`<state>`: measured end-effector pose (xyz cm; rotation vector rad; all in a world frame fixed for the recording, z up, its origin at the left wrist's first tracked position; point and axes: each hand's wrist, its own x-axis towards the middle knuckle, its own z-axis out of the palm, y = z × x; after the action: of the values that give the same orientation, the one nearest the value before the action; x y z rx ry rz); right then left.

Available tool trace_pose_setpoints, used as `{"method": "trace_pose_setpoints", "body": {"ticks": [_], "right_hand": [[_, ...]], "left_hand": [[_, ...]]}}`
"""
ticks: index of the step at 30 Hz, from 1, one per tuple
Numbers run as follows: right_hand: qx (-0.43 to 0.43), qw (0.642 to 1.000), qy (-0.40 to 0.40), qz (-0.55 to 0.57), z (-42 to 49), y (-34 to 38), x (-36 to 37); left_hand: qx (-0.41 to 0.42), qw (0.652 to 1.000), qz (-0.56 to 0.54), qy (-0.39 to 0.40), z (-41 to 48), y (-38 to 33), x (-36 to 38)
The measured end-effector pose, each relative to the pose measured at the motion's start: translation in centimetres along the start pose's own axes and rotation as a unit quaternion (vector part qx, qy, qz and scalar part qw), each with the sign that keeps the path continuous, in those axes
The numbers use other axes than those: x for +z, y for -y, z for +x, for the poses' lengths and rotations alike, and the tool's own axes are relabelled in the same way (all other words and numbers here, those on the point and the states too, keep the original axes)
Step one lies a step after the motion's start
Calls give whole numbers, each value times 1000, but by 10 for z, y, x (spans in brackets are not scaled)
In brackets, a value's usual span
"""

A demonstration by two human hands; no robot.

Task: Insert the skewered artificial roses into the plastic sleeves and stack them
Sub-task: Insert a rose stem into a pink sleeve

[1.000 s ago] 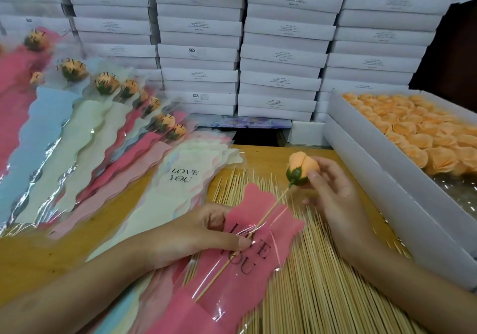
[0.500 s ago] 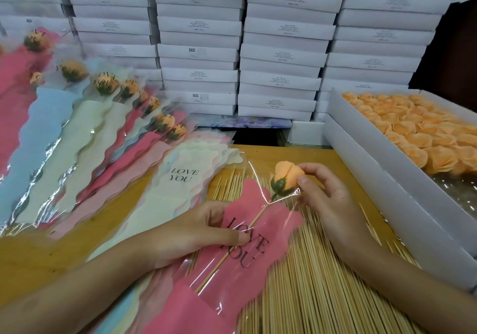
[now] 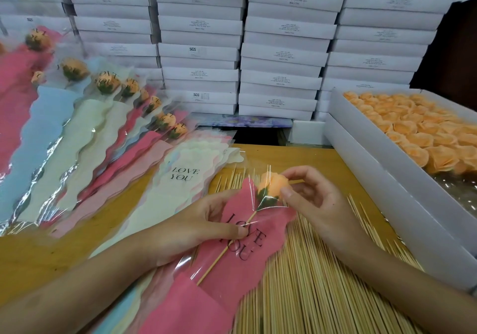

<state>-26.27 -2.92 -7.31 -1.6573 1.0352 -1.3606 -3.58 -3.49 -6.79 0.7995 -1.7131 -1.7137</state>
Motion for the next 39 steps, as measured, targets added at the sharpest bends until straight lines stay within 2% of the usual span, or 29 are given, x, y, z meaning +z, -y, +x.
{"method": "trace_pose_setpoints", "body": {"ticks": [4,10,19,24,31,36,39], "right_hand": [[-1,999,10,-32,-1,-1,0],[-8,1000,-4,-10,1,-5,-2],[6,999,-29,17,4,-9,-3],[9,999,-30,21,3,-5,-2],[16,1000,-1,17,1,-2,-3],[37,997,32,52,0,3,-1],[47,996,35,67,0,4,0]], "left_hand": [[1,1000,-9,3,0,0,0],[-9,1000,13,-11,-1,0,-2],[-37,995,-86,-44,1,4,-2],[-44,993,10,-112,2,12,-8],[-32,994,19,-100,0,8,-3],[-33,998,-56,-19,0,0,2],[-31,996,-77,-15,1,-1,1]]}}
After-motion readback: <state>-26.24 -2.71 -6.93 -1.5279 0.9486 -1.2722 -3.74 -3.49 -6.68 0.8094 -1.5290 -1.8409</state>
